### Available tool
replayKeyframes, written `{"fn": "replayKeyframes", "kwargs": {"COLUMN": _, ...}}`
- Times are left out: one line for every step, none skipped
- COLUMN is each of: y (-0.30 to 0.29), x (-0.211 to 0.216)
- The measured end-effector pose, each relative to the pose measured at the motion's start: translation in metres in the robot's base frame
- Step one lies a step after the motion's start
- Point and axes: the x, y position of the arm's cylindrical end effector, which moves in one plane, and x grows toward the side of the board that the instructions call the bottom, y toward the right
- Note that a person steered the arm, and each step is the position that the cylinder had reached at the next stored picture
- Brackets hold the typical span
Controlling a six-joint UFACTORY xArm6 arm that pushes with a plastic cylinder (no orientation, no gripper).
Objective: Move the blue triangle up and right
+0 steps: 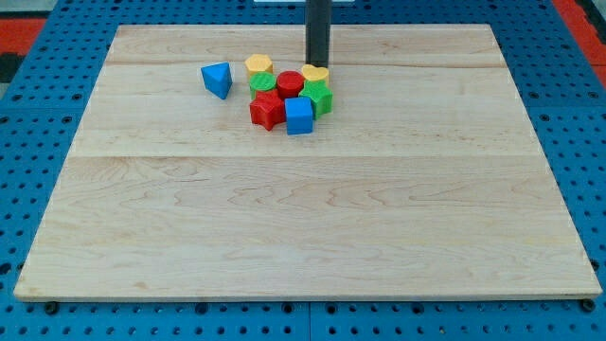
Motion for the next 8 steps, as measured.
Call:
{"fn": "replayKeyframes", "kwargs": {"y": -0.034, "x": -0.032}}
{"fn": "replayKeyframes", "kwargs": {"y": -0.124, "x": -0.037}}
{"fn": "replayKeyframes", "kwargs": {"y": -0.184, "x": -0.013}}
{"fn": "replayKeyframes", "kwargs": {"y": -0.197, "x": 0.038}}
{"fn": "replayKeyframes", "kwargs": {"y": -0.189, "x": 0.096}}
{"fn": "replayKeyframes", "kwargs": {"y": -0.147, "x": 0.093}}
{"fn": "replayKeyframes", "kwargs": {"y": -0.144, "x": 0.084}}
{"fn": "replayKeyframes", "kwargs": {"y": -0.142, "x": 0.074}}
